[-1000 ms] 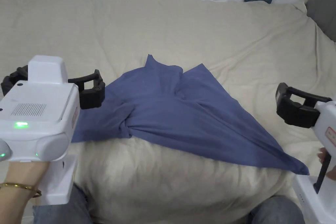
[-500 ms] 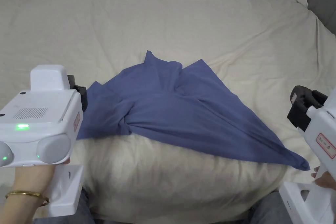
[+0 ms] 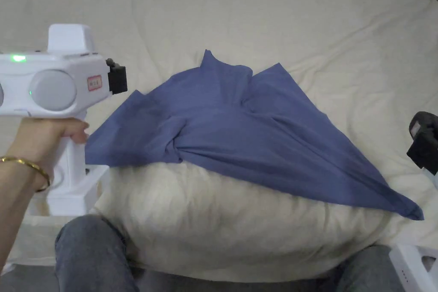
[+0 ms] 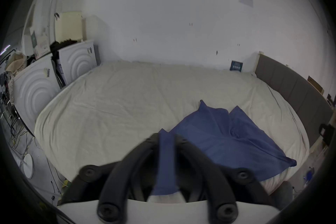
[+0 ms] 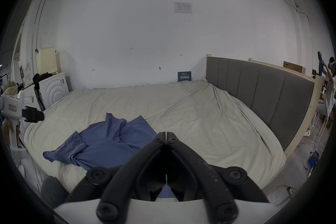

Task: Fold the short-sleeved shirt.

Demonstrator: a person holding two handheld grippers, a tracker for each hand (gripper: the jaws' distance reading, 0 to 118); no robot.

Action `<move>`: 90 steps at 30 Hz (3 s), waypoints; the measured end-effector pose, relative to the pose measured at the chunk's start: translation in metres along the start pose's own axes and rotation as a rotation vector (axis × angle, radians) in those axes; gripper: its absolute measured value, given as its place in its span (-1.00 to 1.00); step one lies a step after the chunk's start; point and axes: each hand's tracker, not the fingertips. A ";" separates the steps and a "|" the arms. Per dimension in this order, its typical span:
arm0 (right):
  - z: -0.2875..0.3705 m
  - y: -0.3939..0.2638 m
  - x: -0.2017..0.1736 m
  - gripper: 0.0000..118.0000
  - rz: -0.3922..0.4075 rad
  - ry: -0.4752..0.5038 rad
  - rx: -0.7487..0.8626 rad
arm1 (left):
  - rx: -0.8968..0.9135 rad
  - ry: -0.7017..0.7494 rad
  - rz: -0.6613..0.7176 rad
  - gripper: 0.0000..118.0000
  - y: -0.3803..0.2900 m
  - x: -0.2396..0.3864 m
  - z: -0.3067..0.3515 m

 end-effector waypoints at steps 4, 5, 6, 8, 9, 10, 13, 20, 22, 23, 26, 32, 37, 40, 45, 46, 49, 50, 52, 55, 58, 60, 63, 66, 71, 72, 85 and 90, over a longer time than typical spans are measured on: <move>-0.003 -0.001 0.002 -0.98 0.015 0.004 -0.031 | -0.077 -0.009 -0.024 0.77 0.019 -0.009 -0.046; -0.004 -0.001 0.001 -0.98 0.023 -0.003 -0.042 | -0.095 -0.011 -0.033 0.99 0.022 -0.010 -0.057; -0.005 -0.003 0.001 -0.98 0.030 -0.011 -0.051 | -0.116 -0.011 -0.042 1.00 0.023 -0.013 -0.071; -0.008 -0.004 -0.001 -0.98 0.034 -0.022 -0.071 | -0.180 -0.033 -0.041 1.00 0.024 -0.020 -0.097; -0.010 -0.005 -0.002 -0.98 0.034 -0.026 -0.084 | -0.235 -0.030 -0.041 1.00 0.024 -0.022 -0.111; -0.013 -0.006 -0.003 -0.98 0.032 -0.033 -0.094 | -0.281 -0.013 -0.044 1.00 0.022 -0.024 -0.124; -0.028 -0.013 0.002 -0.98 0.044 -0.050 -0.139 | -0.366 0.014 -0.051 1.00 0.014 -0.030 -0.163; -0.063 -0.022 -0.003 -0.98 0.080 -0.061 -0.225 | -0.437 0.031 0.014 0.49 0.004 -0.039 -0.222; -0.071 -0.022 -0.003 -0.98 0.083 -0.058 -0.235 | -0.445 0.025 0.016 0.37 0.002 -0.037 -0.229; -0.075 -0.021 -0.003 -0.98 0.084 -0.056 -0.240 | -0.452 0.006 0.017 0.35 0.000 -0.036 -0.232; -0.082 -0.022 -0.007 -0.98 0.097 -0.053 -0.251 | -0.481 -0.029 0.028 0.19 -0.005 -0.030 -0.238; -0.081 -0.030 -0.010 -0.98 0.098 -0.045 -0.268 | -0.449 -0.006 -0.035 -0.23 -0.019 -0.016 -0.230; -0.074 -0.037 -0.010 -0.98 0.075 -0.032 -0.284 | -0.410 0.003 0.057 -1.00 -0.007 -0.023 -0.213; -0.065 -0.036 -0.011 -0.98 0.060 -0.020 -0.275 | -0.301 -0.035 0.098 -1.00 0.003 -0.027 -0.181; -0.051 -0.030 -0.006 -0.98 0.029 -0.007 -0.249 | -0.137 -0.075 0.150 -1.00 0.023 -0.042 -0.118; -0.048 -0.029 -0.005 -0.98 0.023 -0.004 -0.241 | -0.105 -0.091 0.170 -1.00 0.025 -0.045 -0.103; -0.038 -0.022 -0.007 -0.98 0.030 -0.008 -0.221 | 0.002 -0.103 0.230 -1.00 0.020 -0.054 -0.057; -0.035 -0.021 -0.006 -0.98 0.036 -0.009 -0.214 | 0.032 -0.099 0.241 -1.00 0.016 -0.056 -0.043; -0.030 -0.018 -0.006 -0.97 0.038 -0.011 -0.208 | 0.073 -0.084 0.255 -1.00 0.007 -0.059 -0.016; -0.025 -0.017 -0.001 -0.96 0.033 -0.021 -0.206 | 0.081 -0.083 0.269 -1.00 -0.017 -0.064 0.014; -0.022 -0.017 0.004 -0.80 0.032 -0.041 -0.208 | 0.061 -0.072 0.300 -1.00 -0.044 -0.075 0.027; -0.026 -0.018 0.013 -0.66 0.026 -0.047 -0.250 | 0.039 -0.034 0.294 -1.00 -0.061 -0.078 0.034; -0.039 -0.019 0.025 0.61 0.006 -0.079 -0.347 | 0.009 0.000 0.302 -1.00 -0.081 -0.075 0.044; -0.054 -0.021 0.037 0.94 0.036 -0.183 -0.402 | -0.007 0.015 0.324 -1.00 -0.097 -0.077 0.053; -0.098 -0.045 0.062 1.00 0.031 -0.126 -0.673 | -0.067 0.043 0.303 -1.00 -0.118 -0.072 0.058; -0.107 -0.054 0.067 1.00 0.017 -0.129 -0.732 | -0.073 0.048 0.309 -1.00 -0.121 -0.072 0.059; -0.121 -0.078 0.085 -0.88 -0.153 -0.079 -0.814 | -0.062 0.073 0.368 -1.00 -0.115 -0.075 0.065; -0.090 -0.006 0.098 -0.88 -0.245 0.038 -0.665 | 0.079 0.059 0.452 -1.00 -0.069 -0.084 0.073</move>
